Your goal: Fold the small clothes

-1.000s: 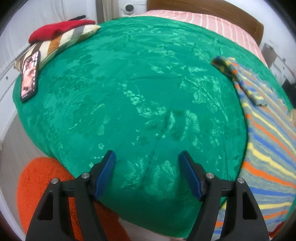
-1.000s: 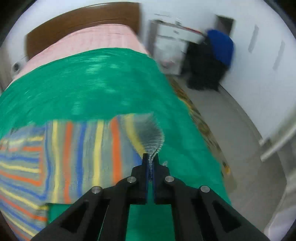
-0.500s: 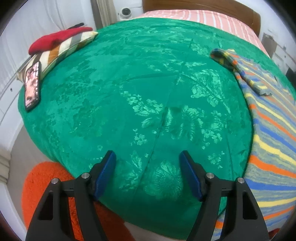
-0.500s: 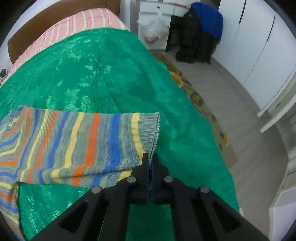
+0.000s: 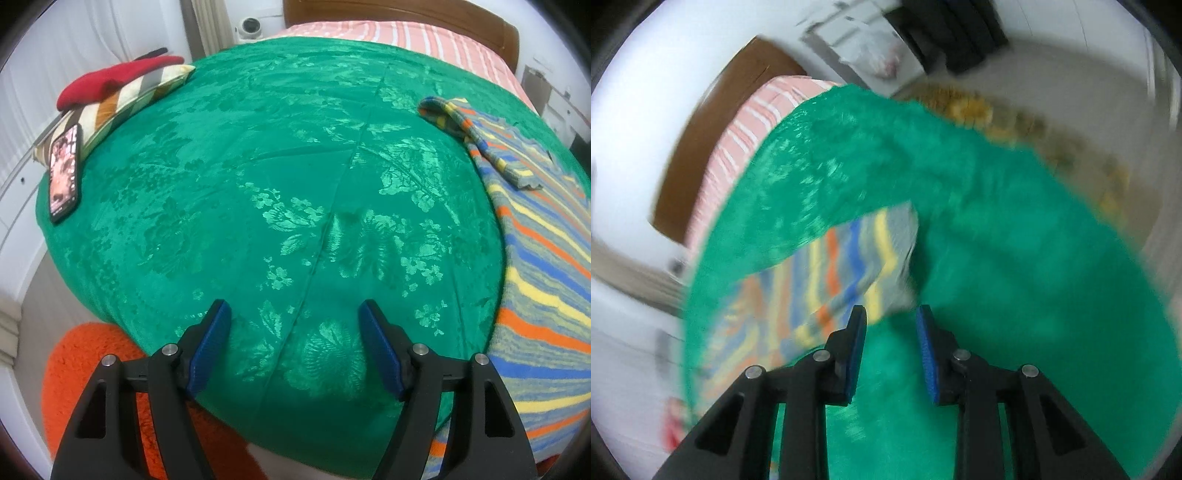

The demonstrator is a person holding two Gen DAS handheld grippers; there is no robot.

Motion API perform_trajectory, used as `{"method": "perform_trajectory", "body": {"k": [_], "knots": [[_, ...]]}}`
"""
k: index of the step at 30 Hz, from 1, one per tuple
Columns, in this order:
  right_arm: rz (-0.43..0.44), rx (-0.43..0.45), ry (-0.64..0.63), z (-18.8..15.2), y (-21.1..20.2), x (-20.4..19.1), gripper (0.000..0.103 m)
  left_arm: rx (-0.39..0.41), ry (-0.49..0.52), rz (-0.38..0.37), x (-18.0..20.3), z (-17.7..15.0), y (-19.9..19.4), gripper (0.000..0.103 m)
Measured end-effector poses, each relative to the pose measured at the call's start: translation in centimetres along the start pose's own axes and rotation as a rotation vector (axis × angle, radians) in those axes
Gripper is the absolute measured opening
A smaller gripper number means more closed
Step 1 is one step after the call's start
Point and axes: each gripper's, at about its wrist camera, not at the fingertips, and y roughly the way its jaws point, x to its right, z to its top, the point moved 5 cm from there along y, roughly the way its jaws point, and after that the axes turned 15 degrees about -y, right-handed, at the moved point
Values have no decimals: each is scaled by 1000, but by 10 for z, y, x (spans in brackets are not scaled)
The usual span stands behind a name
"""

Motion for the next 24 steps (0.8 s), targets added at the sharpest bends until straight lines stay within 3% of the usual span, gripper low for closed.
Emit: {"method": "perform_trajectory", "body": {"k": [4,5,6,7,12,16,18,20,21,24], "knots": [[50,40,119,-6,15,2,28,-3,3,-5,0,0,0,75],[64,71,151,-5,18,5,26,-4,4,-5,-1,0,0,75],[61,84,164,-5,21,6,17,-4,6,-5,-1,0,0,75],[-11,84,142,-4,20,6,5,-5,7,-6,-1,0,0,76],[-294,80,-71,-1,11,-6,4,1,18,4,-1,-1,0,78],[-343,60,-97,-3,21,-4,5,27,96,22,10,8,-14,77],[-346,70,-137,-3,18,-7,17,81,160,-45,29,23,-36,77],[-353,83,-158,-7,9,-9,65,130,261,-144,62,42,-60,77],[-360,102,-158,-10,-1,-10,71,149,321,-188,81,50,-69,78],[-365,135,-178,-25,-27,-11,71,154,570,-302,152,57,-81,90]]}}
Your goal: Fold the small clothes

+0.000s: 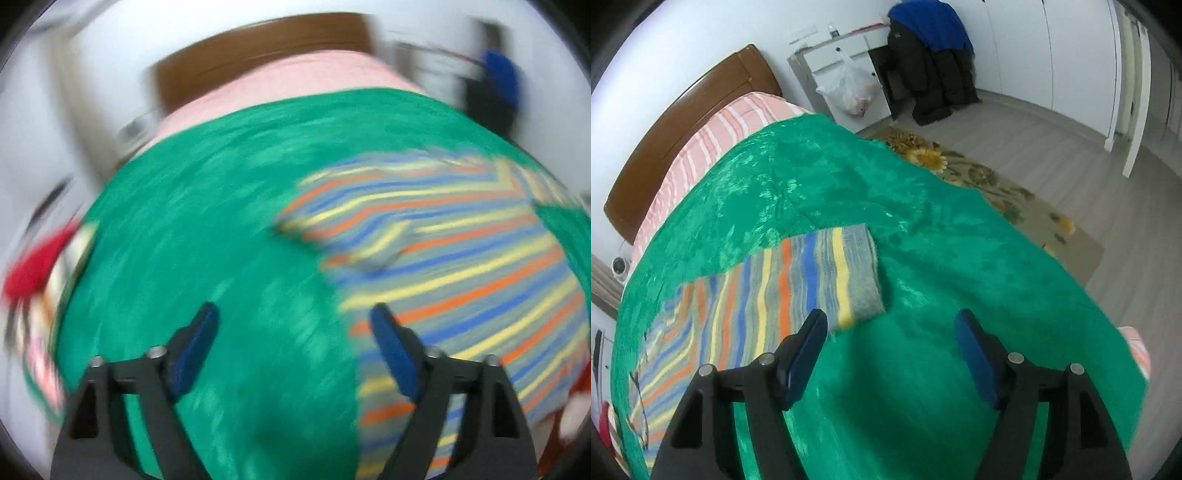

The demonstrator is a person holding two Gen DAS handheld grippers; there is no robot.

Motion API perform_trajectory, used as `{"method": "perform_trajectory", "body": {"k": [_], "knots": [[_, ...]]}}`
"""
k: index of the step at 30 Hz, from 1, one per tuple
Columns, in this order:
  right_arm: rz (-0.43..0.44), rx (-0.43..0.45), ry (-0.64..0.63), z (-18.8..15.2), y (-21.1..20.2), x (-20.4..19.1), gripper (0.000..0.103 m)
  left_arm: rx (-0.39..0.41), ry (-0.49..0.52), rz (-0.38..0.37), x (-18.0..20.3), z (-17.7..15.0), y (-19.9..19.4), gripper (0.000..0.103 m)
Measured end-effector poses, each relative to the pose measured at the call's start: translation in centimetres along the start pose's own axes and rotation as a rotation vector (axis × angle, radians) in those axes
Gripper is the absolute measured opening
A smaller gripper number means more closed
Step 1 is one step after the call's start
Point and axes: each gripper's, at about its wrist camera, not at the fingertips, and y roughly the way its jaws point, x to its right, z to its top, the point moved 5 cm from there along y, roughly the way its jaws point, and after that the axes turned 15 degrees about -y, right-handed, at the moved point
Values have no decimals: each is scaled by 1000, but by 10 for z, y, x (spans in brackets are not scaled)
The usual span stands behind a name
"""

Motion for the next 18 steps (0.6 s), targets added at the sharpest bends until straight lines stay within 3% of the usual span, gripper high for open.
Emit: {"method": "perform_trajectory", "body": {"k": [2,4,8,10,11,12,15,18], "knots": [[14,13,-14,-10,-15,0,71,-4,170,-41,38,13,22,90],[60,21,-26,-30,-31,-5,71,-32,286,-31,63,16,57,89],[121,47,-71,-63,-54,-26,71,-227,311,-30,73,10,134,78],[128,86,-96,-81,-69,-39,71,-257,212,-99,66,15,142,52],[126,99,-102,-86,-73,-42,71,-269,145,-111,58,20,142,5],[121,119,-113,-92,-78,-47,71,-273,88,-117,51,27,140,6],[113,168,-151,-106,-85,-62,71,-173,-146,-156,0,64,111,6],[123,203,-204,-115,-90,-78,71,-90,-472,-121,-88,89,90,6]]}}
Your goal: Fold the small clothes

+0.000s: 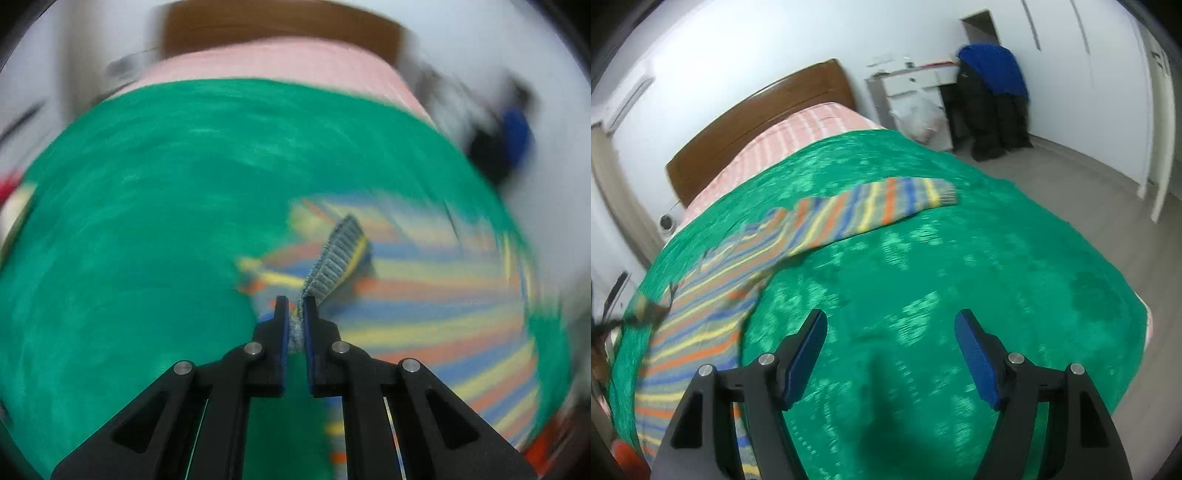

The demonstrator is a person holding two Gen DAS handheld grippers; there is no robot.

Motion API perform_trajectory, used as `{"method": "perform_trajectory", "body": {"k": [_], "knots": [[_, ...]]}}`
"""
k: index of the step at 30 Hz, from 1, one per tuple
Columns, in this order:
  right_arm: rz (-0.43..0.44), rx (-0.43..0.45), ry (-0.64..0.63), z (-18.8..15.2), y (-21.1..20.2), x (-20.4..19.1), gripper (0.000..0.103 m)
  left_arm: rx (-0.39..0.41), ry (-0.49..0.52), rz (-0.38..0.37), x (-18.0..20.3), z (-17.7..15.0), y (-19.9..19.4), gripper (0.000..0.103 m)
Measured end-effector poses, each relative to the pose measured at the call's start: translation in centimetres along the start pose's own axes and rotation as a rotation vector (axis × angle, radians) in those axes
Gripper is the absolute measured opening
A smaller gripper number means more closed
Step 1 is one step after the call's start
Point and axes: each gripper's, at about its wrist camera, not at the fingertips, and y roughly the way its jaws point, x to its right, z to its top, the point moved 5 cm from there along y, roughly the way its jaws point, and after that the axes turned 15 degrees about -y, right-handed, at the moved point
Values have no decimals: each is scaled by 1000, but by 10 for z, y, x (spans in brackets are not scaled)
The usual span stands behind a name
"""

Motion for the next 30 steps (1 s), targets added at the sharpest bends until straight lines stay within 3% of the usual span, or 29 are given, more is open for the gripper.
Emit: {"method": "perform_trajectory", "body": {"k": [4,7,13,17,20,22,23,24,27,30], "knots": [[7,30,-24,2,-2,-5,71,89,-307,226,-106,35,-10,5],[12,-2,10,-4,5,1,71,25,-469,276,-161,28,10,5],[3,-7,86,-12,4,13,71,-26,-531,316,-175,-6,41,4],[-3,-12,83,-13,4,12,71,-20,-509,338,-172,-4,46,5],[-3,-15,75,-13,5,11,71,-15,-472,371,-177,-7,34,13],[-3,-15,77,-13,5,11,71,9,-437,415,-181,-10,22,36],[-3,-17,81,-13,5,12,71,34,-409,444,-182,-14,11,57],[-1,-19,81,-13,5,12,71,61,-374,456,-180,-17,1,67],[5,-43,72,-8,4,11,72,84,-200,407,-153,-19,-22,76],[31,-70,-42,17,4,-2,72,48,-75,276,-106,-5,-36,92]]}}
